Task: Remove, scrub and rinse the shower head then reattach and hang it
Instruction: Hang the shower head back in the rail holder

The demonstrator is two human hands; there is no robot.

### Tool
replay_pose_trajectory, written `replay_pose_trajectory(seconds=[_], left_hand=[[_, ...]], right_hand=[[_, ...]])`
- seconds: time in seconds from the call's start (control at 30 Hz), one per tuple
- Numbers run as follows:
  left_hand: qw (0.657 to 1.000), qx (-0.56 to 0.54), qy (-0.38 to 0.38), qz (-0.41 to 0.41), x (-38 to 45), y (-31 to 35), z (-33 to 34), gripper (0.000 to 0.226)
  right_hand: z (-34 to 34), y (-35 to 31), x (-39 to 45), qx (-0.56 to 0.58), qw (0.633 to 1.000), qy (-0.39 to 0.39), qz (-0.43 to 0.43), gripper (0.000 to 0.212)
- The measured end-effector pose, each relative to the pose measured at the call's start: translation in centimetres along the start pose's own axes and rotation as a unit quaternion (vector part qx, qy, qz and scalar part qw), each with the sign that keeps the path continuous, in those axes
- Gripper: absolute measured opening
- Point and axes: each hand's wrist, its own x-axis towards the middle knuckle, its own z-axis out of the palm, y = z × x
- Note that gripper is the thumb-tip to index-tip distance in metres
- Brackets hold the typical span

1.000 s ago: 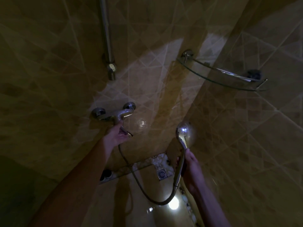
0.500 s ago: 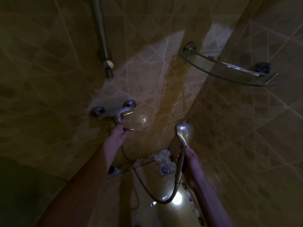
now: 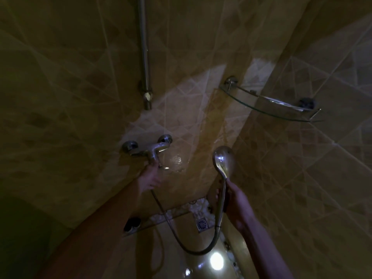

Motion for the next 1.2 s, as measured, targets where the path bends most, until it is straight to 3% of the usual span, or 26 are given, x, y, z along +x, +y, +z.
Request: replay_pose_trajectory(seconds=[0.07, 0.13, 0.27, 0.37, 0.53, 0.73, 0.83, 1.03, 1.2], left_hand=[[0.999, 0.045, -0.001, 0.006, 0.2, -0.1, -1.4, 0.053], [0.997, 0.067, 0.017, 0.029, 0.0, 0.3, -2.8, 0.05], [0.957, 0.155, 0.14, 0.201, -3.7, 3.2, -5.7, 0.02], [0.882, 0.227, 0.247, 0.33, -6.1, 6.6, -8.1, 0.016], [0.767, 0.205, 0.394, 0.464, -11.4, 14.4, -11.5, 0.02], [0.563, 0.22, 0.539, 0.586, -18.2, 25.0, -16.1, 0.029], [0.488, 0.251, 0.583, 0.6, -21.1, 30.2, -18.0, 0.038], [0.473, 0.336, 0.633, 0.512, -23.1, 38.4, -21.0, 0.048], [0.444, 0.398, 0.653, 0.466, -19.2, 40.0, -22.1, 0.059]], right_hand=[[0.4, -1.0, -0.6, -0.055, 0.998, -0.013, -0.02, 0.036], [0.9, -2.0, -1.3, -0.101, 0.993, -0.025, -0.047, 0.031], [2.9, -4.6, -2.4, -0.146, 0.984, -0.037, -0.098, 0.017], [4.6, -6.5, -2.8, -0.165, 0.976, -0.052, -0.13, 0.017], [8.4, -10.6, -3.4, -0.127, 0.967, -0.082, -0.206, 0.018], [13.1, -17.2, -5.0, -0.084, 0.946, -0.137, -0.282, 0.02], [15.3, -20.9, -5.7, -0.057, 0.936, -0.145, -0.316, 0.021], [18.9, -27.0, -5.9, -0.03, 0.913, -0.139, -0.384, 0.021], [21.1, -30.8, -4.3, -0.04, 0.895, -0.125, -0.426, 0.02]])
